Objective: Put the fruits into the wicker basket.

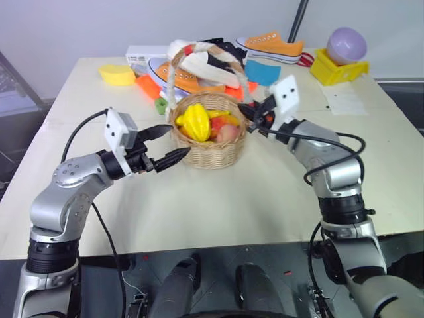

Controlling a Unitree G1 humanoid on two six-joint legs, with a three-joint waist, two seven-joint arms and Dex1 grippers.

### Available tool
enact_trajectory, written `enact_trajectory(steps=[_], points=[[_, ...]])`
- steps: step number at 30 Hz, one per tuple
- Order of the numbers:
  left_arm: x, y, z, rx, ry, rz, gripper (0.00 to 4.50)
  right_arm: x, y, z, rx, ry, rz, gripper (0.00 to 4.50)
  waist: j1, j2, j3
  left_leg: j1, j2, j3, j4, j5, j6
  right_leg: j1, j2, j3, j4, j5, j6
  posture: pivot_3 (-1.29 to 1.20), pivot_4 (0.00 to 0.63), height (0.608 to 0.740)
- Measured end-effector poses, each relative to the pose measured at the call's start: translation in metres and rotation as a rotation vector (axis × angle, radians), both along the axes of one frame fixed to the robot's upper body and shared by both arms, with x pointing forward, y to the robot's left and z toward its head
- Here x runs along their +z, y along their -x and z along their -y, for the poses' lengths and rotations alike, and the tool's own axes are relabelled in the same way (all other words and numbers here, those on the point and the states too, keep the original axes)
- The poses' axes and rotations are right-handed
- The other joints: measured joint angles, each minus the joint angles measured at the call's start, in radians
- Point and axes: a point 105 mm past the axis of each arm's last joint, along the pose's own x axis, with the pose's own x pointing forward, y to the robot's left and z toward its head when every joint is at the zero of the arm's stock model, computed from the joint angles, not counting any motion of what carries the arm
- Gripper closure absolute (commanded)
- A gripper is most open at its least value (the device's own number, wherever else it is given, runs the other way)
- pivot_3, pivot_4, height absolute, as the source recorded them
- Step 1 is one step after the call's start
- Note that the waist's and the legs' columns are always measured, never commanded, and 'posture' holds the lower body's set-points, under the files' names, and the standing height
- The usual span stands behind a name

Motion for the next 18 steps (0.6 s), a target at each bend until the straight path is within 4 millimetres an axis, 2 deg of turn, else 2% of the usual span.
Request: enact_trajectory(steps=[4, 9, 12, 14, 15, 16, 18], points=[[0.002, -0.001, 0.003, -0.015, 0.003, 0.005, 0.47, 0.011, 0.006, 0.059, -0.2, -0.013, 0.046, 4.45, 0.001, 0.0, 0.0, 0.0, 0.0, 0.0, 0.0, 0.0, 0.0, 0.001, -0.001, 0.0, 0.0, -0.001, -0.002, 0.0, 0.15, 0.74], [0.001, -0.007, 0.013, -0.051, 0.022, -0.007, 0.47, 0.002, 0.022, 0.176, -0.606, -0.001, 0.014, 4.45, 0.016, 0.0, 0.0, 0.0, 0.0, 0.004, 0.0, 0.001, 0.002, 0.003, -0.001, 0.001, 0.0, -0.002, -0.003, 0.0, 0.15, 0.74], [0.0, -0.007, 0.022, -0.078, 0.031, -0.008, 0.47, -0.001, 0.029, 0.213, -0.734, -0.039, 0.008, 4.45, 0.008, 0.001, 0.0, 0.0, 0.001, 0.006, 0.0, 0.001, 0.002, 0.003, -0.001, 0.003, 0.0, -0.002, -0.003, 0.0, 0.15, 0.74], [0.003, -0.008, 0.028, -0.093, 0.041, 0.002, 0.47, -0.006, 0.029, 0.226, -0.77, -0.051, 0.008, 3.45, 0.001, 0.001, 0.0, 0.001, 0.002, 0.006, 0.0, 0.001, 0.002, 0.004, -0.001, 0.003, 0.0, -0.002, -0.003, 0.0, 0.15, 0.74], [0.003, -0.008, 0.031, -0.1, 0.05, 0.005, 0.47, -0.01, 0.029, 0.233, -0.792, -0.056, 0.002, 3.17, -0.002, 0.001, 0.0, 0.002, 0.002, 0.007, 0.0, 0.002, 0.003, 0.004, -0.001, 0.003, 0.0, -0.002, -0.003, 0.0, 0.15, 0.74], [0.003, -0.007, 0.033, -0.104, 0.054, 0.003, 0.47, -0.014, 0.029, 0.238, -0.808, -0.057, -0.011, 2.66, -0.006, 0.001, 0.0, 0.002, 0.002, 0.007, 0.0, 0.002, 0.003, 0.005, -0.001, 0.003, 0.0, -0.002, -0.003, 0.0, 0.15, 0.74], [0.001, -0.007, 0.036, -0.109, 0.055, -0.003, 0.47, -0.018, 0.03, 0.243, -0.822, -0.063, -0.017, 1.66, -0.01, 0.001, 0.0, 0.002, 0.002, 0.007, 0.0, 0.002, 0.003, 0.004, 0.0, 0.003, 0.0, -0.001, -0.002, 0.0, 0.15, 0.74]])
